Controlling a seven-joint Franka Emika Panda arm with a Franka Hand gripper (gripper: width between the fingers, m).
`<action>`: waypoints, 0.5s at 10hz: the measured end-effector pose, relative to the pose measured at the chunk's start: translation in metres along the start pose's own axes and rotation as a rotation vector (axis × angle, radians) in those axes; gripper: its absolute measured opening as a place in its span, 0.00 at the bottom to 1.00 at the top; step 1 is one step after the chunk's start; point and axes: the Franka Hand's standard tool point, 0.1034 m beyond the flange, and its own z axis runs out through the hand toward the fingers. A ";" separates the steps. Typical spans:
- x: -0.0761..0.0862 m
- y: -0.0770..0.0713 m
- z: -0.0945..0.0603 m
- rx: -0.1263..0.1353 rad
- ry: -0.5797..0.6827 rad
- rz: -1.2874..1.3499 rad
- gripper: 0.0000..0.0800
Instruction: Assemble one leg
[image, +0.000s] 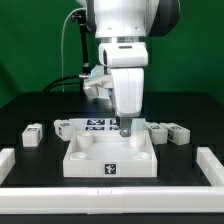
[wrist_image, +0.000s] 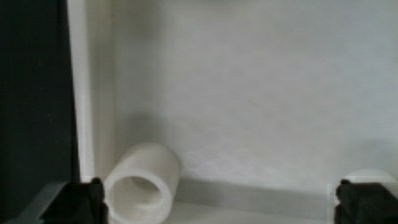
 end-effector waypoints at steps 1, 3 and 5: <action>0.000 0.000 0.000 0.000 0.000 0.000 0.81; 0.002 -0.013 0.004 -0.024 0.005 0.062 0.81; 0.010 -0.059 0.005 -0.007 0.007 0.116 0.81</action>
Offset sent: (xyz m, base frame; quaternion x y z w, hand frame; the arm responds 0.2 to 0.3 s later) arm -0.0666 0.0005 -0.0041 -0.0056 -0.0300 0.0697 0.9971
